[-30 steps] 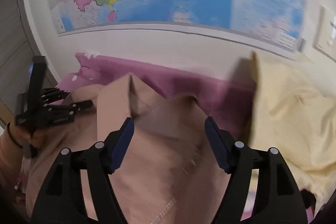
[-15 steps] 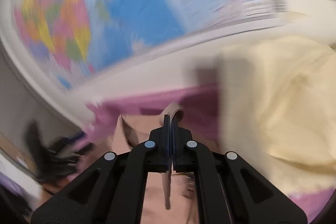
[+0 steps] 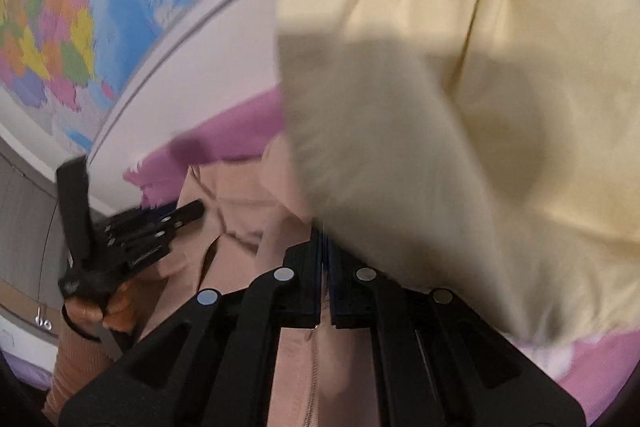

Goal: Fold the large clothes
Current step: 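Lower the pink jacket onto the pink sheet with both tools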

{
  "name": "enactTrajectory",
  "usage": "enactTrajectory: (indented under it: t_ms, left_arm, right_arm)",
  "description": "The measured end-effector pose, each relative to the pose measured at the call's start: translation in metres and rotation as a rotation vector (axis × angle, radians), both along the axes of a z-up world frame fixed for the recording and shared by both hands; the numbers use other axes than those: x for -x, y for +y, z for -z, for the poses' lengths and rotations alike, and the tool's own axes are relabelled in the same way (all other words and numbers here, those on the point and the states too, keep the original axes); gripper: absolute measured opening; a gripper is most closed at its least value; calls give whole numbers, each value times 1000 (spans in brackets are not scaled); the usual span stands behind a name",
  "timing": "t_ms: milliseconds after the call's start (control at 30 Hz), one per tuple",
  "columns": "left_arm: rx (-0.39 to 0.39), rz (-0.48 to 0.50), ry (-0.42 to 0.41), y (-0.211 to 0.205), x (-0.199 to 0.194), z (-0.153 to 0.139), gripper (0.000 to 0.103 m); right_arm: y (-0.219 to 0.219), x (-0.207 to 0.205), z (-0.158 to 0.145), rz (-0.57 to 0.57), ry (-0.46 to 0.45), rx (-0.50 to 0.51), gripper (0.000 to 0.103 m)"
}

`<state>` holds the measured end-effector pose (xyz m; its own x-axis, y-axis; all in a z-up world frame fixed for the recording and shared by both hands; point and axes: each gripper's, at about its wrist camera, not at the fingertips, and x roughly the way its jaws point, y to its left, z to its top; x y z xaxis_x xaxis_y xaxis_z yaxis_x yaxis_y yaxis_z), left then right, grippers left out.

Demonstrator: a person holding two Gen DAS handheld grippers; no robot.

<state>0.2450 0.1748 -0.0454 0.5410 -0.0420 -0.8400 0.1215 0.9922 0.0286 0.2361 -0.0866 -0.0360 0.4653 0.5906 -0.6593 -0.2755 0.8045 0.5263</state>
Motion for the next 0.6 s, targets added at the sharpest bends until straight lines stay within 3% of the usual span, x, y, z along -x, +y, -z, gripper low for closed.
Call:
enactTrajectory:
  t_ms: [100,167,300,367,400,467,500,533,600]
  left_arm:
    - [62,-19,-61,12,7,-24,10]
    - [96,-17,-106,20,15,-41,9]
    - [89,38,-153,23,33,-54,9]
    - [71,53,-148,19,39,-48,9]
    - [69,51,-142,20,39,-45,9]
    - [88,37,-120,24,37,-39,9]
    - [101,30,-109,29,37,-35,9]
    - [106,31,-105,30,36,-32,9]
    - [93,34,-115,27,36,-35,9]
  right_arm:
    - [-12,-7,-12,6,-6,-26,4]
    - [-12,-12,-21,26,-35,-6,12]
    - [-2,-15,-34,-44,-92,36,68]
    - [15,-21,-30,-64,-102,117,76]
    - [23,-25,-25,-79,-92,160,76]
    - [33,-35,-12,-81,-65,244,58]
    - [35,-40,-6,-115,-38,241,27]
    - [33,-46,1,-139,10,204,11]
    - [20,-46,-10,-107,-32,165,9]
